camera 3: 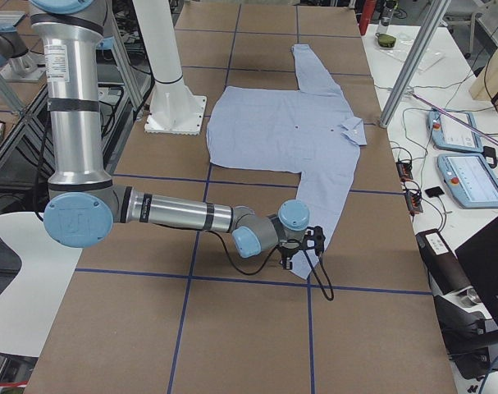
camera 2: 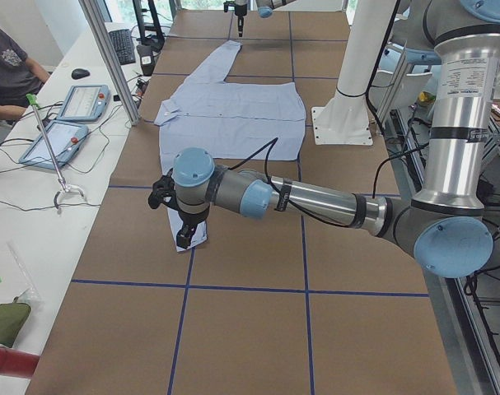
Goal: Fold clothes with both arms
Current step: 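Lower the right gripper onto the nearby sleeve cuff and grasp it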
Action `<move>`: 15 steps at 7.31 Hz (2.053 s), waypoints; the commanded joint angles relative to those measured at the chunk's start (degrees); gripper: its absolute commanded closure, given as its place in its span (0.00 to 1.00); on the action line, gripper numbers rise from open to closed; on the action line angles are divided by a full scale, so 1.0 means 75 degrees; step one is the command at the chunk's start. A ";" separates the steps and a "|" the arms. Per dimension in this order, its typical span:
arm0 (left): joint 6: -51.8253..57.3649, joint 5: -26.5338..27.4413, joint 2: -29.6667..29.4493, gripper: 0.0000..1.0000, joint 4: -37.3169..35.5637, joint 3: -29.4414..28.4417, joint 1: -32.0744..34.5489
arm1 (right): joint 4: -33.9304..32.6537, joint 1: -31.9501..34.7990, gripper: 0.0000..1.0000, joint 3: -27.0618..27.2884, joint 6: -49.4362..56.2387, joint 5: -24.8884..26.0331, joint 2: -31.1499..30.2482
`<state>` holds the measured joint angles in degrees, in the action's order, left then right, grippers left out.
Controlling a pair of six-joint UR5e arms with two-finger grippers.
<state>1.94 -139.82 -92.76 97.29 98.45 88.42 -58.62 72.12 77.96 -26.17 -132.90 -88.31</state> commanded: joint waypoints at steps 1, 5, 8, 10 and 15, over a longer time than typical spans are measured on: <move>0.0000 -0.0013 -0.0008 0.00 0.0000 0.0010 0.0000 | -0.0140 -0.0241 0.46 -0.0094 -0.0003 0.0305 0.0290; -0.0036 -0.0013 -0.0008 0.00 0.0000 0.0079 0.0000 | -0.0141 -0.0253 0.45 -0.0457 0.0043 0.0318 0.0314; -0.0059 -0.0025 -0.0008 0.00 0.0000 0.0115 0.0000 | -0.0153 -0.0323 0.46 -0.0539 -0.0003 0.0318 0.0361; -0.0059 -0.0013 -0.0008 0.00 0.0000 0.0115 0.0000 | -0.0153 -0.0347 0.46 -0.0551 -0.0003 0.0318 0.0373; -0.0059 -0.0013 -0.0019 0.00 0.0000 0.0138 0.0000 | -0.0164 -0.0359 0.48 -0.0657 0.0020 0.0318 0.0361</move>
<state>1.49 -139.92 -92.87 97.30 99.41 88.42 -59.79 69.44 73.26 -26.02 -130.52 -85.60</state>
